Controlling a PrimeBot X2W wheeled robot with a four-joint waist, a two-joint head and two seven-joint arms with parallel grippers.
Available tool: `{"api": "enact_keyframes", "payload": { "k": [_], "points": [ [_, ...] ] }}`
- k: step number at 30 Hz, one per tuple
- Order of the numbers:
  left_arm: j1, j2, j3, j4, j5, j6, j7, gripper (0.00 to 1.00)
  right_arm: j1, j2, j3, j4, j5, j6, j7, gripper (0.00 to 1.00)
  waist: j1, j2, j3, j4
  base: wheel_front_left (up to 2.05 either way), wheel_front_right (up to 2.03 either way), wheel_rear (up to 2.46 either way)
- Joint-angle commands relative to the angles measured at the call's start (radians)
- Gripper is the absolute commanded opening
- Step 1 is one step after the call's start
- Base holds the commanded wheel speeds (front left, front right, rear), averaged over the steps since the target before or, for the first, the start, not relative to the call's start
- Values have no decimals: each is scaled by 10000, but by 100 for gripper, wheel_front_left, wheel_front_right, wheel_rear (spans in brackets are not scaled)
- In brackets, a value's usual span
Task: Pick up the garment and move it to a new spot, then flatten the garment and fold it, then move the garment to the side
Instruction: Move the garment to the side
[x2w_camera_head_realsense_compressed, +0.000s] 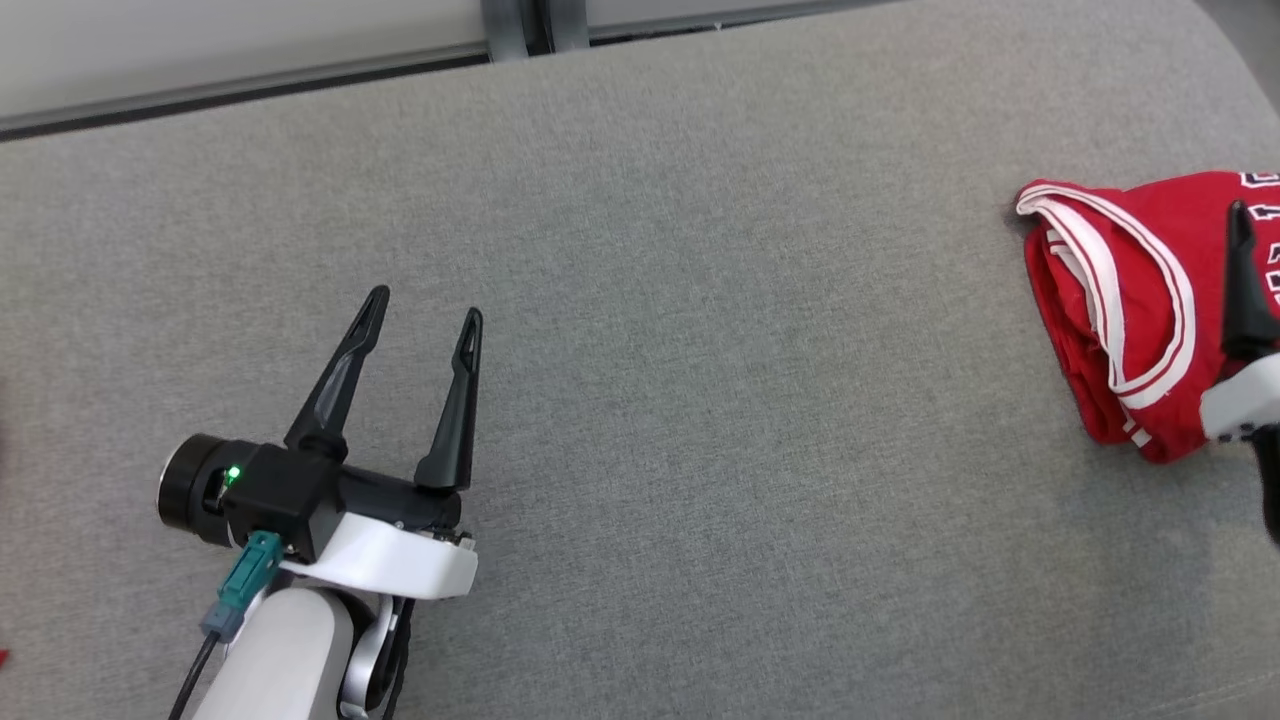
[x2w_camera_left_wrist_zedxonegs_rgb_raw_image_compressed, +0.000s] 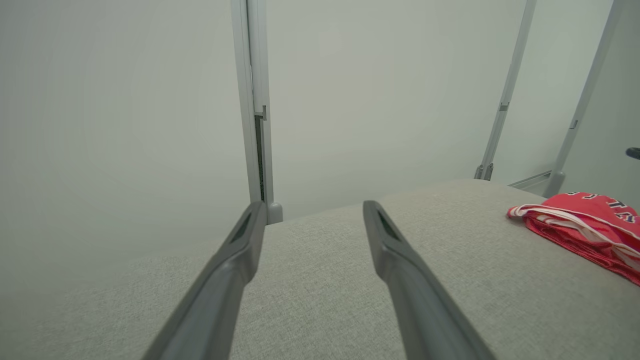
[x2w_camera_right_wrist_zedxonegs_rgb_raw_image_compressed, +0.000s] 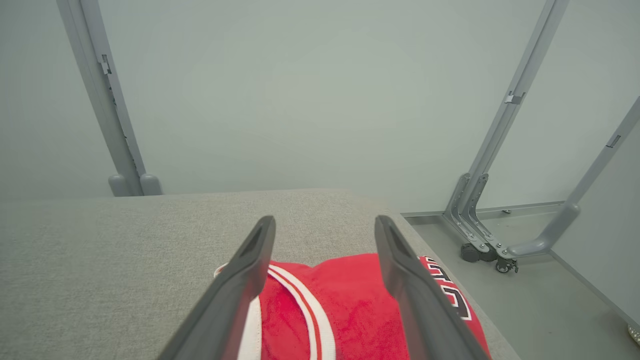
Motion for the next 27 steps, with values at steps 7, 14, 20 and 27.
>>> {"api": "enact_keyframes", "payload": {
  "k": [7, 14, 20, 27],
  "points": [
    [881, -198, 465, 136, -181, 321, -12, 100, 2500, 967, -464, -2709, -429, -20, 80, 100, 0, 0, -1391, 1034, 0, 0, 0],
    [1588, -469, 1152, 209, -298, 590, -11, 100, 4650, 2092, -867, -5539, -955, -20, 991, 100, 0, 0, -2147, 2168, 0, 0, 0],
    [2338, -423, 1699, 236, -468, 376, -10, 100, 6078, 2689, -964, -6948, -1145, -20, 1670, 100, 0, 0, -2794, 2716, 0, 0, 0],
    [2917, 4, 1603, 604, -581, -138, 75, 100, 7253, 2857, -1022, -7713, -1237, -20, 2184, 100, 0, 0, -3309, 2736, 0, 0, 0]
  ]
}}
